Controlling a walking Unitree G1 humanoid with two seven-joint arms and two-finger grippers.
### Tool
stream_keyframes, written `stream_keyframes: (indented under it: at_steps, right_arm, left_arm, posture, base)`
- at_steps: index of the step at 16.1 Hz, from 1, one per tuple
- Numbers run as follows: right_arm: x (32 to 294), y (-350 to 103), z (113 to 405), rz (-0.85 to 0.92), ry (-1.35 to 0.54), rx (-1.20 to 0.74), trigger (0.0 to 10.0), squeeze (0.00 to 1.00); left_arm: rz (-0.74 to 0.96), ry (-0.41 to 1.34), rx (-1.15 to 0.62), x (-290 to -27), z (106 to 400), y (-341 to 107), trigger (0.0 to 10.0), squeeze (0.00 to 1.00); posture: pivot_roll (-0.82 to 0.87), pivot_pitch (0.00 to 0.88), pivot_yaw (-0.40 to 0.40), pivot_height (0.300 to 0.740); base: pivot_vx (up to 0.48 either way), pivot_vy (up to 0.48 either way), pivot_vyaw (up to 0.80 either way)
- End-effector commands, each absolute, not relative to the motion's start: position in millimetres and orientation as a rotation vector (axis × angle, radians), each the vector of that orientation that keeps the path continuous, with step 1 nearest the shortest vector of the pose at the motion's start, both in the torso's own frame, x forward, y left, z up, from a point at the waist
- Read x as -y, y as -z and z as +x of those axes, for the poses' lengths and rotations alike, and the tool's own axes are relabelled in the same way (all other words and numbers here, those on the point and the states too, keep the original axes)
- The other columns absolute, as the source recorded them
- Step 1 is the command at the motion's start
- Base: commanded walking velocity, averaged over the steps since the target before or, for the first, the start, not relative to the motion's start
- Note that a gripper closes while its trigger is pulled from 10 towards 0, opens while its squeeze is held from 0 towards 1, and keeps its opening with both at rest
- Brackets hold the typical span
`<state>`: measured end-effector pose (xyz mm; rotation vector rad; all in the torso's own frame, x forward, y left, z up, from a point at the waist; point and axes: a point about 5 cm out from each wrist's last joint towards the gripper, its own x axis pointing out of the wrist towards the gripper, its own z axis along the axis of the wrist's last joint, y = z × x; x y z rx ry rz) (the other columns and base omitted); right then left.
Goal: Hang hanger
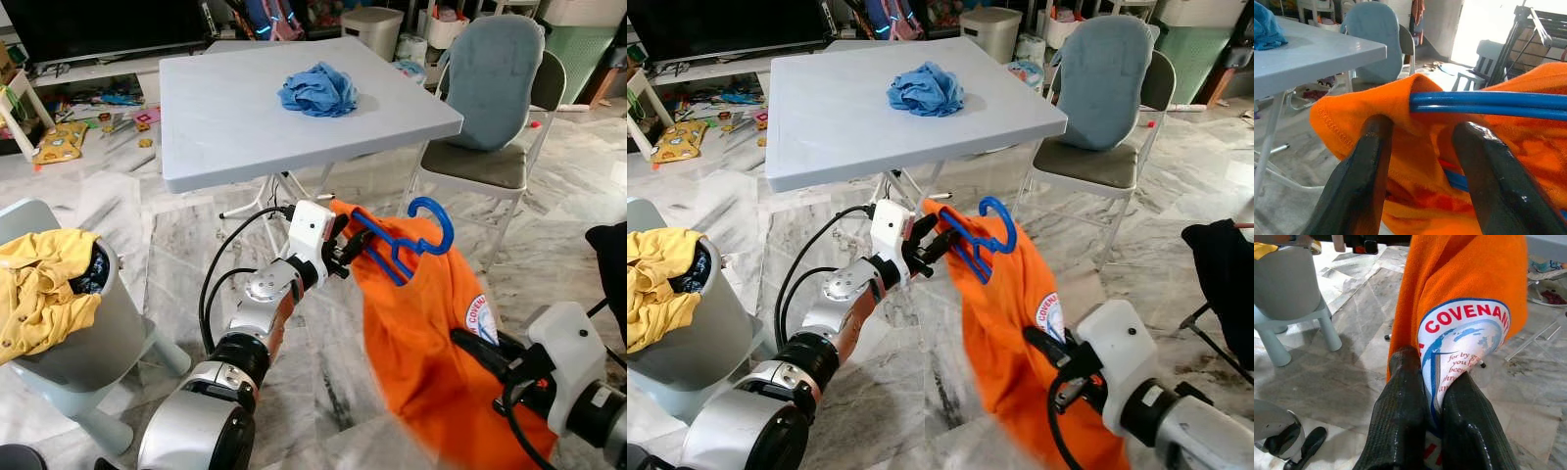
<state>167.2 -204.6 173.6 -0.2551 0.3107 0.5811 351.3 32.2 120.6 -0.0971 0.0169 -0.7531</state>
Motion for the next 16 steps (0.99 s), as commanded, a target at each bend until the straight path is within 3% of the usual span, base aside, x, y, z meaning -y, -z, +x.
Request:
stream_keyframes:
  at_steps: [1, 2, 3, 4, 5, 6, 16]
  right_arm:
    - [197.6, -179.7, 166.6, -0.257, -0.619, -0.279, 10.0, 0.0]
    - [196.2, -180.7, 166.1, -0.255, -0.63, -0.278, 10.0, 0.0]
    - [194.2, -181.6, 164.3, -0.251, -0.645, -0.28, 10.0, 0.0]
    - [192.0, -182.2, 161.5, -0.244, -0.664, -0.283, 10.0, 0.0]
    - [190.1, -182.6, 160.2, -0.24, -0.674, -0.284, 10.0, 0.0]
    - [188.3, -183.5, 158.2, -0.228, -0.683, -0.28, 10.0, 0.0]
    - [195.6, -190.5, 157.4, -0.255, -0.7, -0.291, 10.0, 0.0]
  left_arm:
    - [-0.065, 0.745, -0.016, -32.7, 353.1, -122.0, 10.0, 1.0]
    - [-0.037, 0.714, -0.024, -36.0, 354.6, -120.5, 10.0, 1.0]
    - [-0.007, 0.681, -0.032, -40.2, 356.6, -119.2, 10.0, 0.0]
    - [0.008, 0.664, -0.042, -43.8, 358.0, -117.8, 10.0, 0.0]
    - [0.016, 0.651, -0.049, -46.6, 359.0, -116.8, 4.1, 0.0]
    - [0.022, 0.638, -0.055, -50.1, 360.5, -116.6, 0.0, 0.0]
    - [0.047, 0.55, -0.063, -61.1, 368.3, -119.3, 0.0, 0.0]
  posture:
    - [-0.1, 0.0, 0.01, 0.74]
    - [-0.1, 0.0, 0.009, 0.74]
    - [-0.1, 0.0, 0.01, 0.74]
    - [-0.1, 0.0, 0.01, 0.74]
    - [-0.1, 0.0, 0.013, 0.74]
    - [-0.1, 0.0, 0.017, 0.74]
    - [-0.11, 0.0, 0.007, 0.74]
  base:
    - [0.0, 0.0, 0.0]
    - [0.0, 0.0, 0.0]
    - [0.0, 0.0, 0.0]
    - [0.0, 0.0, 0.0]
    - [0.0, 0.0, 0.0]
    - [0.0, 0.0, 0.0]
    - [0.0, 0.0, 0.0]
